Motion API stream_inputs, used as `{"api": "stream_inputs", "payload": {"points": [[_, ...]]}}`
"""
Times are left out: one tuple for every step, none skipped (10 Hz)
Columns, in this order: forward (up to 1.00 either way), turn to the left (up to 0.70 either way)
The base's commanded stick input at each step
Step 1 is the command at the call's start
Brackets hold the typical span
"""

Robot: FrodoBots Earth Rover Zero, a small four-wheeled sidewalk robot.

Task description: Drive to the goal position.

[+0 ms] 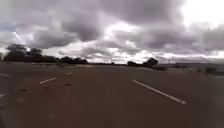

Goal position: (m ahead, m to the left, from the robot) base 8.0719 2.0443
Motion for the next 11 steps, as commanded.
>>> {"api": "stream_inputs", "payload": {"points": [[0.85,0.04],[0.85,0.04],[0.85,0.04],[0.85,0.04],[0.85,0.04],[0.85,0.04],[0.85,0.04],[0.85,0.04],[0.85,0.04],[0.85,0.04],[0.85,0.04]]}}
